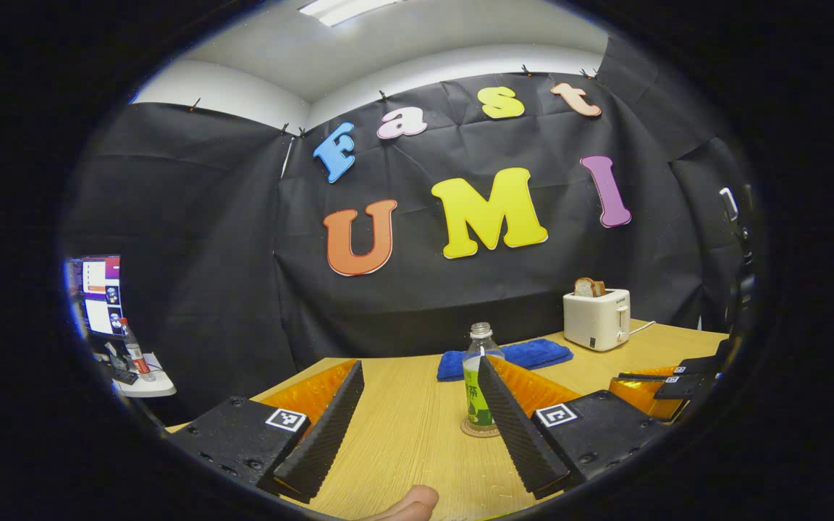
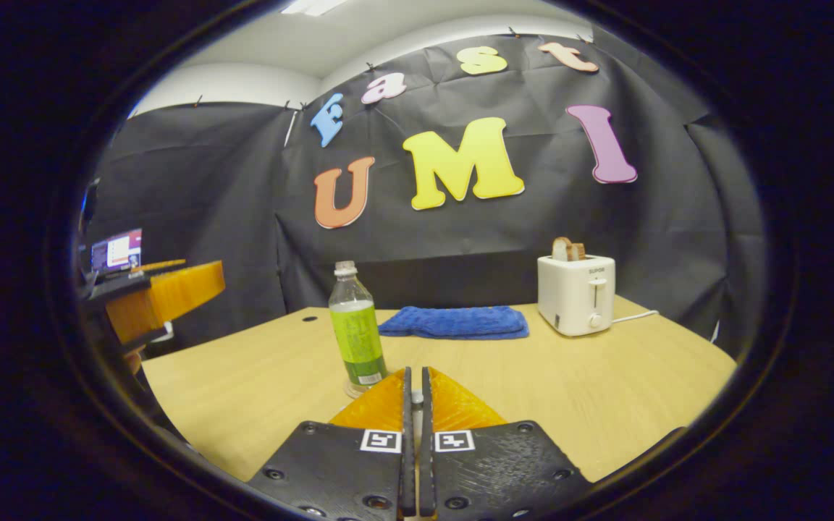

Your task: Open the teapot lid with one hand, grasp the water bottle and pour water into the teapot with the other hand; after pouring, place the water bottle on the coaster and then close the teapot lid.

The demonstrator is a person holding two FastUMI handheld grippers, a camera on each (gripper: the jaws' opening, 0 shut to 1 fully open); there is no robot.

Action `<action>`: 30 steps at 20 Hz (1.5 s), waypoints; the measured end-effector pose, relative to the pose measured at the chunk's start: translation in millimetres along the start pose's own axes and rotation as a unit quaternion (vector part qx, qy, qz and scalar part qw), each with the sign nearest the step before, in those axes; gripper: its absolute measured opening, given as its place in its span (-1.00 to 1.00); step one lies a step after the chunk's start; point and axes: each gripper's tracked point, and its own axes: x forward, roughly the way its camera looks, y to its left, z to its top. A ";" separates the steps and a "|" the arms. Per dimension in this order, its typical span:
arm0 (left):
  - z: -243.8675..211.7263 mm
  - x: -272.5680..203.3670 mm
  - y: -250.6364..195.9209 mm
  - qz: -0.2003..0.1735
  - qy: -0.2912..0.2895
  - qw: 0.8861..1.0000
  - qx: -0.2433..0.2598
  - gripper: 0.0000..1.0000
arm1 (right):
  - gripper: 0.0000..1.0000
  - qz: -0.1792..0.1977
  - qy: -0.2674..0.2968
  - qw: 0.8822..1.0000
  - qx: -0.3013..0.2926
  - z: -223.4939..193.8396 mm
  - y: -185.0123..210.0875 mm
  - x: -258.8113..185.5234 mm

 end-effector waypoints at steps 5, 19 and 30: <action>-7.3 -5.6 42.9 0.005 0.029 0.999 -0.019 0.97 | -0.96 -0.017 -0.004 1.000 0.009 -2.5 13.2 17.7; -8.2 -9.2 34.5 -0.059 0.034 0.997 -0.036 0.98 | -0.93 -0.039 0.038 0.998 -0.019 -51.0 15.1 35.7; -6.4 -19.0 17.1 -0.083 0.051 0.994 -0.051 0.98 | 0.27 -0.038 -0.013 0.999 -0.032 25.9 20.3 -14.5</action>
